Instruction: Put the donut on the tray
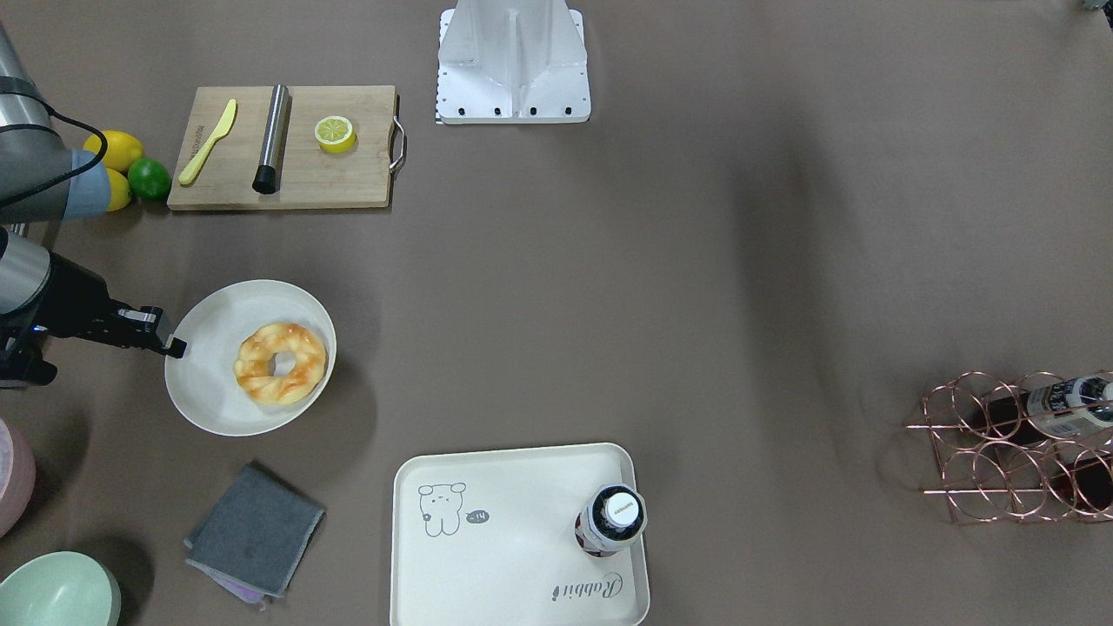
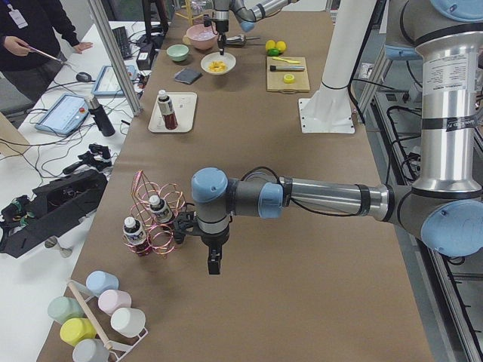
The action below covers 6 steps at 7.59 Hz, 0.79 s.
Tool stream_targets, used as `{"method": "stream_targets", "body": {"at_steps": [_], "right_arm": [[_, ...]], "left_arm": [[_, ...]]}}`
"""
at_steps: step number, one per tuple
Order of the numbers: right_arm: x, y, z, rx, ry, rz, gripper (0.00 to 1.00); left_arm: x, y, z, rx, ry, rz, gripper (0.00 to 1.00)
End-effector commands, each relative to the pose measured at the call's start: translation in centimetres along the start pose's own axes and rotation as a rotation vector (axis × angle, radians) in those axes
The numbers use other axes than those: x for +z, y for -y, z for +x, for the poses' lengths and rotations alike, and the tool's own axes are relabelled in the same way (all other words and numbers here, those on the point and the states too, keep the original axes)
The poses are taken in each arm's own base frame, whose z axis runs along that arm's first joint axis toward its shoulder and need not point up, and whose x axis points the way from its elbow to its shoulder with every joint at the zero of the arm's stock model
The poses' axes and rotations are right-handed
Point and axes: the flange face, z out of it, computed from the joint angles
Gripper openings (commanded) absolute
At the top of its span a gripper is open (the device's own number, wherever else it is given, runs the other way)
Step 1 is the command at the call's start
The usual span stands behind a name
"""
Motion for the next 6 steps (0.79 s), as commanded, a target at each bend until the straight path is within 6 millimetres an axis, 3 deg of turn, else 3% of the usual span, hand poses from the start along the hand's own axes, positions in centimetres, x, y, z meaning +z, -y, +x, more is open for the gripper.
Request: {"method": "stream_targets", "body": {"at_steps": [1, 3, 4, 6], "right_arm": [[0.5, 3.7, -5.5, -0.007, 0.025, 0.026, 0.00], [1.6, 7.8, -10.1, 0.013, 0.015, 0.070, 0.00], [2.0, 9.1, -12.0, 0.023, 0.012, 0.087, 0.00], [5.2, 10.4, -16.9, 0.049, -0.019, 0.135, 0.00]], "left_arm": [[0.0, 0.1, 0.0, -0.002, -0.001, -0.001, 0.98], [-0.1, 0.4, 0.1, 0.000, 0.000, 0.002, 0.98], [-0.1, 0.4, 0.1, 0.000, 0.000, 0.003, 0.98], [-0.3, 0.5, 0.2, 0.002, 0.000, 0.005, 0.98]]}}
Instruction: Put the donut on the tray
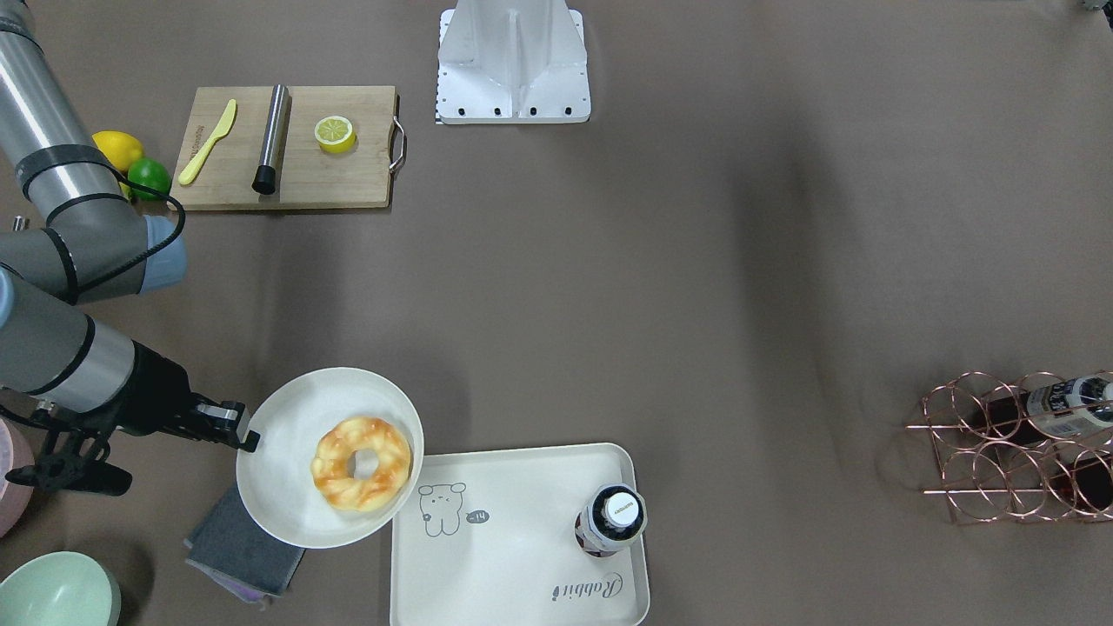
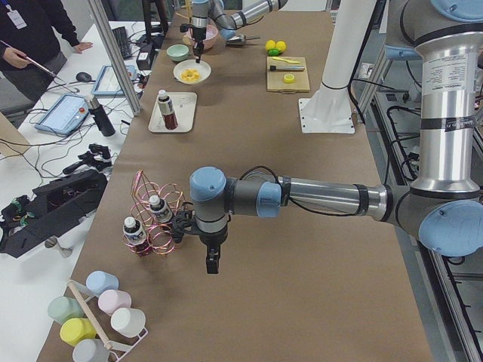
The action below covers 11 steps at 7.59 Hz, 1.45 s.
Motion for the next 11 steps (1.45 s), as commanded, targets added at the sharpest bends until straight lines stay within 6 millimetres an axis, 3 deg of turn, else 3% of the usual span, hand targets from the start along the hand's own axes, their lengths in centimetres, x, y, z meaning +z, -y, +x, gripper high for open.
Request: {"method": "stream_targets", "body": {"at_steps": [1, 4, 8, 11], "right_arm": [[4.0, 0.7, -6.2, 0.021, -0.033, 0.054, 0.00], [9.2, 0.4, -12.7, 0.051, -0.081, 0.117, 0.00], [12.1, 2.6, -12.6, 0.058, -0.102, 0.160, 0.00], [11.9, 2.4, -14.3, 0.083, -0.082, 0.163, 0.00]], "left_arm": [[0.0, 0.1, 0.0, 0.001, 0.000, 0.001, 0.98], [-0.3, 0.4, 0.3, 0.005, -0.002, 0.007, 0.98], [-0.4, 0.5, 0.3, 0.006, -0.002, 0.008, 0.98], [-0.6, 0.7, 0.5, 0.010, -0.002, 0.013, 0.98]]}}
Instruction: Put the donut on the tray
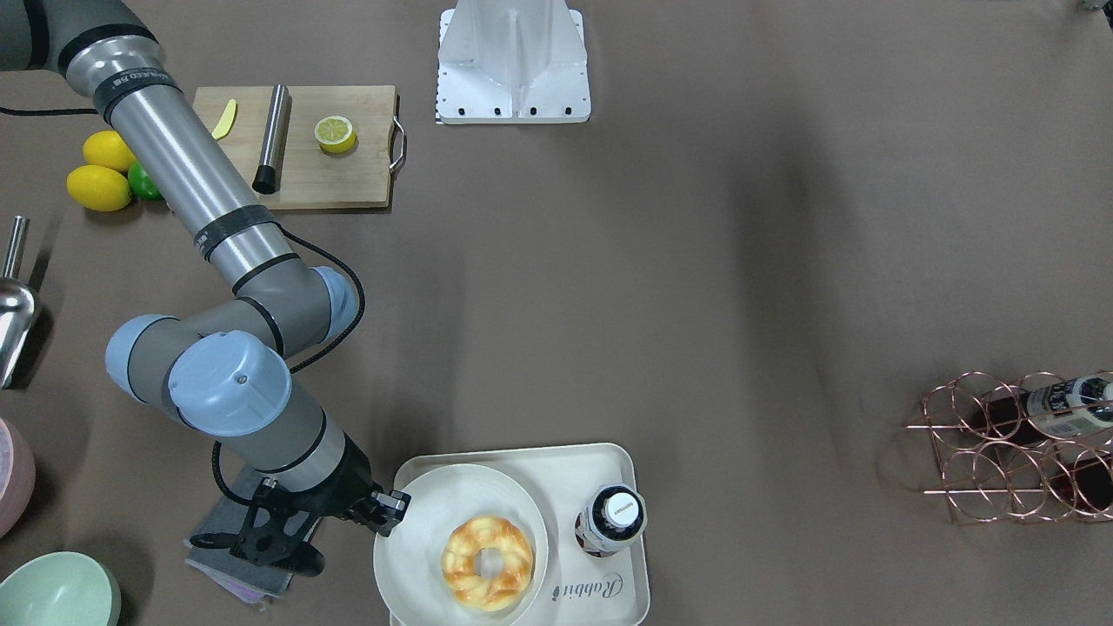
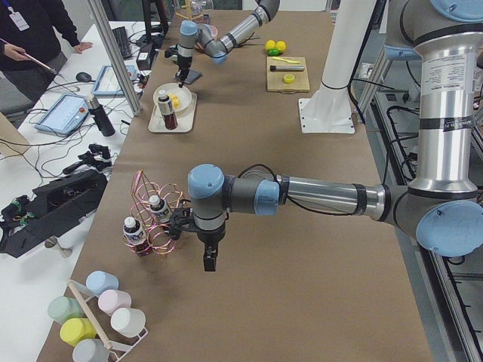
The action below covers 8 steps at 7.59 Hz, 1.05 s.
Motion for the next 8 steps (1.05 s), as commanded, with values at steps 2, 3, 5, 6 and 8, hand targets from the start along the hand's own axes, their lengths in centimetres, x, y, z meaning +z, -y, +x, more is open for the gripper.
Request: {"method": "stream_targets", "body": {"at_steps": [2, 3, 5, 6, 8], "right_arm": [[0.0, -1.0, -2.0, 0.039, 0.018, -0.007, 0.00], [0.2, -1.4, -2.1, 0.036, 0.017, -0.012, 0.00], [0.4, -1.5, -2.1, 0.036, 0.014, 0.001, 0.00], [0.4, -1.6, -2.2, 0.035, 0.013, 0.002, 0.73], [0.3, -1.6, -2.5, 0.035, 0.017, 0.004, 1.00]], "left_arm": [[-0.2, 0.2, 0.2, 0.004, 0.000, 0.005, 0.98], [-0.1, 0.1, 0.1, 0.002, 0.000, 0.003, 0.98], [-0.1, 0.2, 0.1, 0.001, 0.000, 0.000, 0.98], [-0.1, 0.1, 0.0, -0.008, 0.001, -0.009, 0.98], [-0.2, 0.2, -0.1, -0.008, 0.002, -0.009, 0.98]]}}
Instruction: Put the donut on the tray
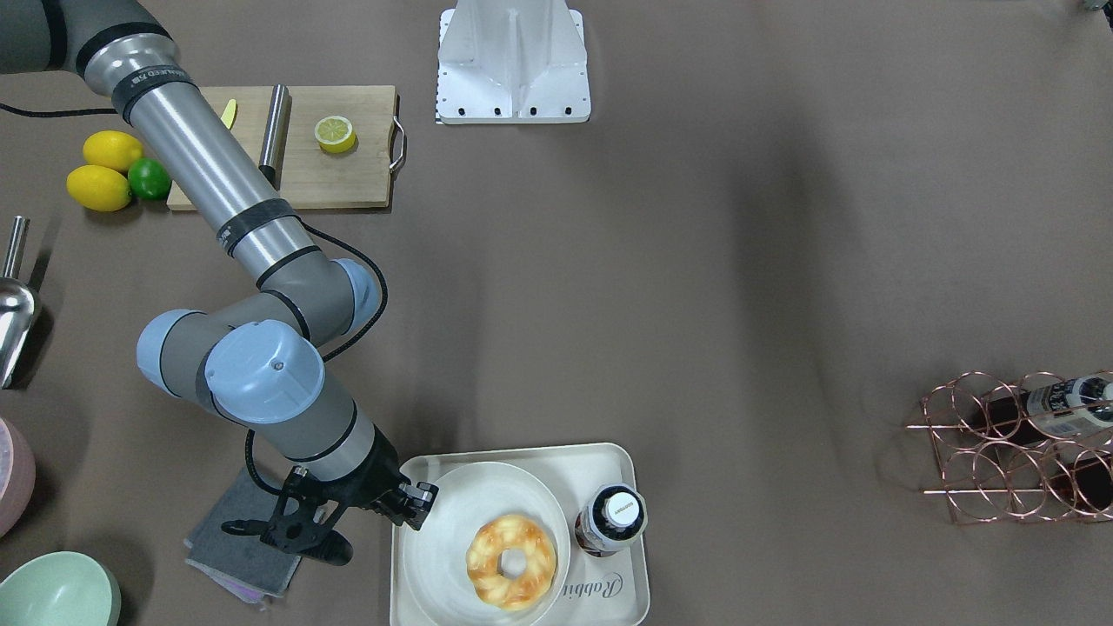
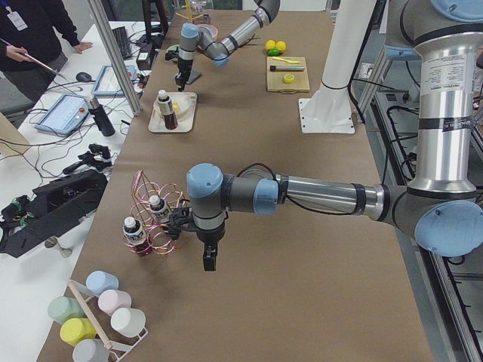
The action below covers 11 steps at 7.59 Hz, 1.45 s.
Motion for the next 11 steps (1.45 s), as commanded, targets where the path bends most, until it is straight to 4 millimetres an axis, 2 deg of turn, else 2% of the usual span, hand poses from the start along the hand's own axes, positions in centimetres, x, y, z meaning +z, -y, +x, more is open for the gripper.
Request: {"method": "stream_targets", "body": {"at_steps": [1, 3, 4, 5, 6, 8, 9, 10, 11], "right_arm": [[-0.1, 0.0, 0.0, 0.005, 0.001, -0.001, 1.00], [-1.5, 0.7, -0.2, 0.007, 0.021, -0.011, 1.00], [-2.6, 1.8, 0.6, 0.010, 0.031, -0.023, 1.00], [-4.4, 3.3, 2.6, 0.007, 0.049, -0.038, 1.00], [-7.3, 5.2, 5.7, 0.005, 0.080, -0.076, 1.00], [-12.3, 6.6, 13.4, 0.006, 0.084, -0.110, 1.00], [-15.6, 6.9, 15.5, -0.015, 0.073, -0.130, 1.00], [-17.9, 5.4, 18.2, -0.068, 0.056, -0.129, 1.00], [-19.7, 4.4, 21.6, -0.117, 0.039, -0.121, 1.00]], "left_arm": [[0.1, 0.0, -0.2, -0.005, 0.001, -0.005, 0.98], [0.0, -0.1, -0.4, -0.006, 0.001, -0.003, 0.98], [0.1, -0.2, -0.5, -0.008, 0.002, -0.006, 0.98], [0.0, -0.3, -0.5, -0.009, 0.001, -0.004, 0.98], [0.0, -0.4, -0.5, -0.009, 0.002, -0.005, 0.98], [0.2, -0.5, -0.7, -0.011, 0.002, -0.009, 0.98], [0.3, -0.7, -0.7, -0.011, 0.002, -0.011, 0.98], [0.3, -0.8, -0.8, -0.012, 0.002, -0.010, 0.98], [0.1, -0.8, -0.8, -0.012, 0.000, -0.008, 0.98]]}}
